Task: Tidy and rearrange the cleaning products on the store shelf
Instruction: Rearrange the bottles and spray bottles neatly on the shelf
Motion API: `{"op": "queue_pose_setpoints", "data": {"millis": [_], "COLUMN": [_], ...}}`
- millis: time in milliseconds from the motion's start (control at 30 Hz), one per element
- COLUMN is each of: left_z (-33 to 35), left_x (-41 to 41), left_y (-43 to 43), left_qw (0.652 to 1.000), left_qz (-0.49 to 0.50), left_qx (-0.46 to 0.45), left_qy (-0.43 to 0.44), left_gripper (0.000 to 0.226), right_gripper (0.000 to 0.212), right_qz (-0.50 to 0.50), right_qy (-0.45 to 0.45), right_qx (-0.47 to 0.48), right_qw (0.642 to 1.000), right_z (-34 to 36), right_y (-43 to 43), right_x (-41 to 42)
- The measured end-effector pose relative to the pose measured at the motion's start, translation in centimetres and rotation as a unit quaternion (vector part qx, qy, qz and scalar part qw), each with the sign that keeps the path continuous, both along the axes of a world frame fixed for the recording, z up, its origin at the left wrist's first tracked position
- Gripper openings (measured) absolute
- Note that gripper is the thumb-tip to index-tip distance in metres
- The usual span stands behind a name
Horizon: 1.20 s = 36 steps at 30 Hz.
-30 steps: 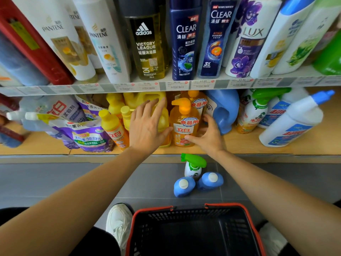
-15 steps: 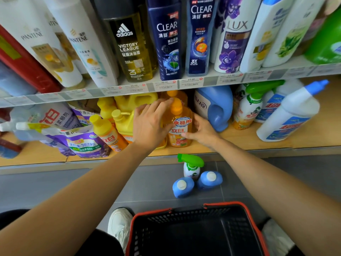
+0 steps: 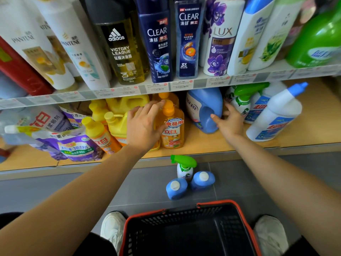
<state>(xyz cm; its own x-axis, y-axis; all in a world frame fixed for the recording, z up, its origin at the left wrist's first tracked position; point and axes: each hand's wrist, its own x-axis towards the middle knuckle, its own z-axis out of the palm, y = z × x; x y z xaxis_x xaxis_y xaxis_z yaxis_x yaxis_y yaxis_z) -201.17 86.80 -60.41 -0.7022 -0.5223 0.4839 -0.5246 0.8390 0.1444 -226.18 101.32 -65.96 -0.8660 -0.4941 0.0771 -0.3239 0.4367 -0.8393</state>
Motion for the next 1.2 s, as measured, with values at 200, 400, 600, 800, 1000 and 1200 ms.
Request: {"op": "queue_pose_setpoints", "data": {"millis": [200, 400, 600, 800, 1000, 1200], "left_z": [-0.1, 0.0, -0.2, -0.4, -0.7, -0.9], "left_x": [0.1, 0.1, 0.2, 0.3, 0.3, 0.3], "left_y": [-0.1, 0.0, 0.0, -0.1, -0.3, -0.6], "left_qw": [1.000, 1.000, 1.000, 1.000, 0.999, 0.999], "left_qz": [-0.005, -0.004, -0.008, -0.012, -0.022, -0.025], "left_qx": [0.004, 0.005, -0.004, -0.015, -0.031, -0.039], "left_qy": [0.000, -0.004, -0.004, 0.002, 0.014, 0.013], "left_gripper": [0.072, 0.072, 0.071, 0.071, 0.070, 0.071], "right_gripper": [0.033, 0.044, 0.058, 0.108, 0.107, 0.086], "right_qz": [0.120, 0.070, 0.054, 0.065, 0.118, 0.178], "right_qy": [0.173, 0.167, 0.025, -0.171, -0.127, -0.122], "right_qx": [0.114, 0.105, -0.031, -0.106, -0.084, -0.067], "right_qw": [0.971, 0.978, 0.998, 0.977, 0.981, 0.974], "right_z": [0.5, 0.4, -4.4, -4.1, -4.8, -3.9], "right_y": [0.1, -0.4, 0.2, -4.9, -4.8, -4.7], "right_x": [-2.8, -2.8, 3.5, 2.7, -0.8, -3.6]}}
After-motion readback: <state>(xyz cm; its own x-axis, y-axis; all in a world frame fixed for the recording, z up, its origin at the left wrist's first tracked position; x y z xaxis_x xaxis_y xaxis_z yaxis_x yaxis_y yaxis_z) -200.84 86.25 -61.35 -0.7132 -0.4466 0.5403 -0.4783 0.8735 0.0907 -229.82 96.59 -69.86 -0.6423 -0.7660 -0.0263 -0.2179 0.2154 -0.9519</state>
